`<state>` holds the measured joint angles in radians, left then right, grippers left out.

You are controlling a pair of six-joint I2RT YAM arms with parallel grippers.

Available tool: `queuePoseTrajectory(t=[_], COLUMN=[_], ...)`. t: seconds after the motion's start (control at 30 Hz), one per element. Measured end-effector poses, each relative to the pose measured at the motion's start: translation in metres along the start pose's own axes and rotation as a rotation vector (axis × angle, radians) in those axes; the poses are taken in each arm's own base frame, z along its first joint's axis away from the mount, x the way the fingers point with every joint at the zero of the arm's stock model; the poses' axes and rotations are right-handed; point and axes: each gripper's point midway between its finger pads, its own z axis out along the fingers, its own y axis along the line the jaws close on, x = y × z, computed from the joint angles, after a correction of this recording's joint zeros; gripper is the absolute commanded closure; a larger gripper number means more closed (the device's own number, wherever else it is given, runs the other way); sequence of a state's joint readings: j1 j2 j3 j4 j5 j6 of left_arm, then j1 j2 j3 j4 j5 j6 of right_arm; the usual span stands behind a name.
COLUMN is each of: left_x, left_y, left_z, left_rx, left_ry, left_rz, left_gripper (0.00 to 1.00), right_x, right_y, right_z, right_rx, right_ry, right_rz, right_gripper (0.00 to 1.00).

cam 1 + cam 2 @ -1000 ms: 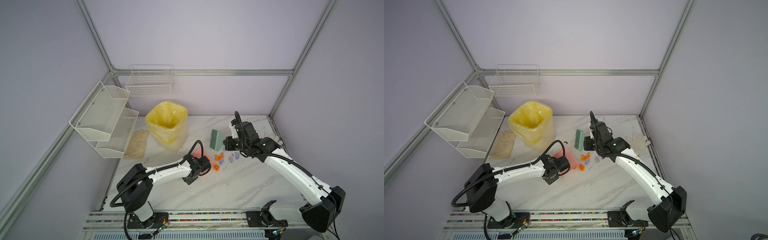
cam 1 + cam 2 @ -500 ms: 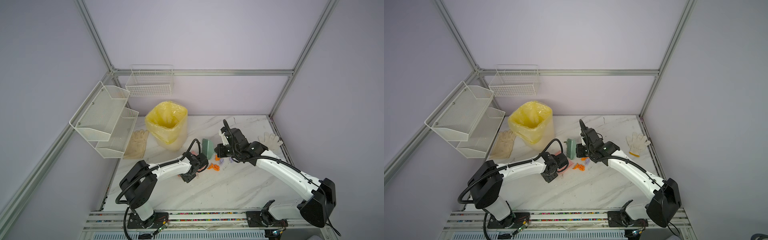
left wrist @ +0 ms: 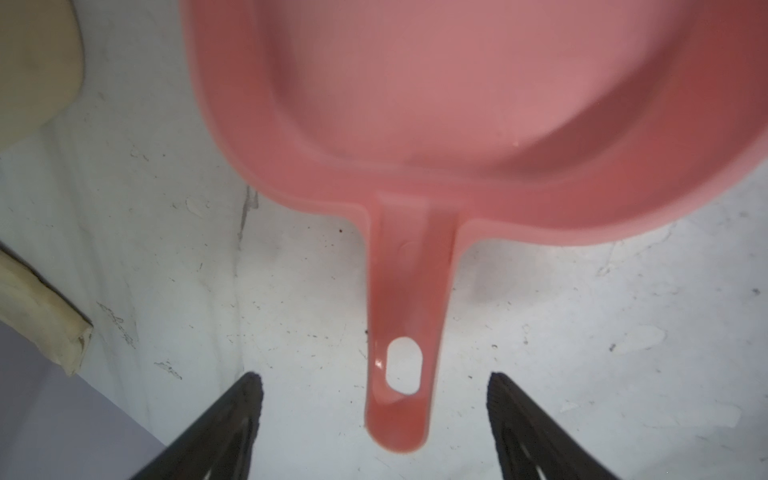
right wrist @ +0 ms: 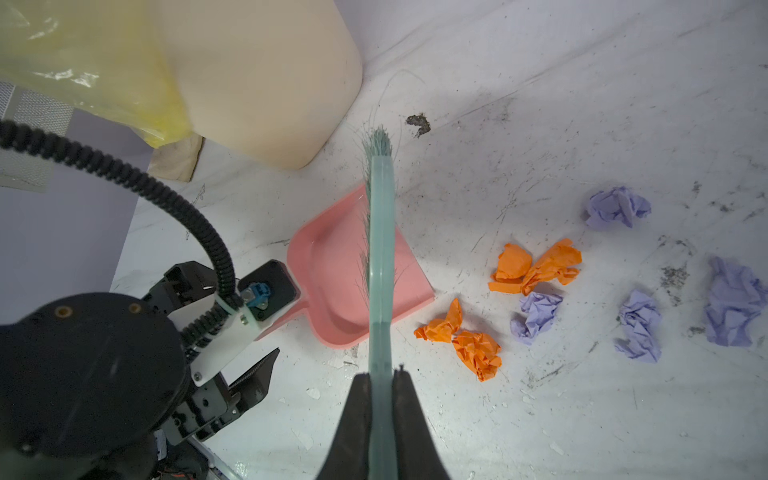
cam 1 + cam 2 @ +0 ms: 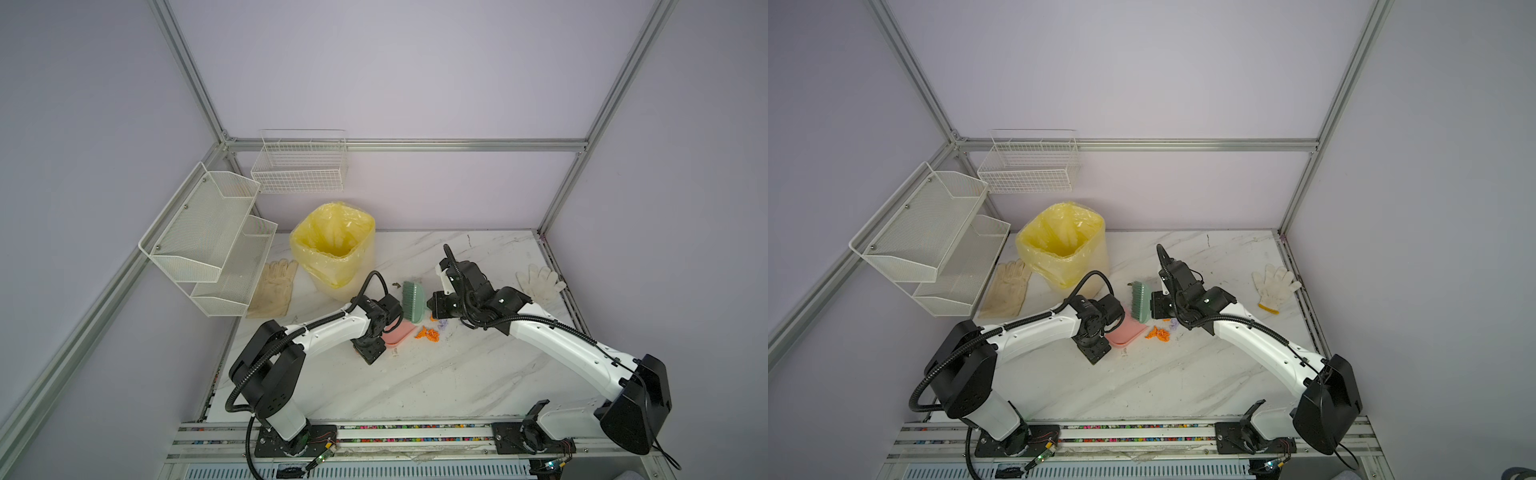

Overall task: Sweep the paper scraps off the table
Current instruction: 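Carry the empty pink dustpan down beside the scraps with the left gripper, then hold the dustpan with the left gripper while the right lifts the brush behind scraps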

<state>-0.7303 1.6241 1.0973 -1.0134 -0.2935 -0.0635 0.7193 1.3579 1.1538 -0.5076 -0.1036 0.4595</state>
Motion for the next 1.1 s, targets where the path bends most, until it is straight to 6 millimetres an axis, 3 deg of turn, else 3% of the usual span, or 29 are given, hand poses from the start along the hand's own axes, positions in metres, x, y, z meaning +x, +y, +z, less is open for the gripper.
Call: queuePoseTrajectory(t=[0.17, 0.4, 0.63, 0.73, 1.1], left_x=[0.0, 0.001, 0.008, 0.011, 0.011], left_y=[-0.004, -0.014, -0.003, -0.001, -0.004], left_z=[-0.002, 0.0, 0.02, 0.027, 0.025], left_rx=[0.061, 0.141, 0.156, 0.158, 0.18], left_ry=[-0.01, 0.001, 0.075, 0.106, 0.098], left_rz=[-0.01, 0.012, -0.031, -0.041, -0.041], left_gripper=[0.16, 0.3, 0.46, 0.47, 0.63], right_x=[-0.001, -0.004, -0.006, -0.007, -0.007], right_y=[0.0, 0.001, 0.003, 0.003, 0.002], right_z=[-0.002, -0.007, -0.015, -0.017, -0.017], right_rx=[-0.001, -0.003, -0.011, -0.012, -0.005], right_ry=[-0.005, -0.022, -0.04, -0.045, -0.045], right_rz=[0.0, -0.001, -0.002, -0.002, -0.002], right_gripper=[1.0, 1.0, 1.0, 1.0, 1.0])
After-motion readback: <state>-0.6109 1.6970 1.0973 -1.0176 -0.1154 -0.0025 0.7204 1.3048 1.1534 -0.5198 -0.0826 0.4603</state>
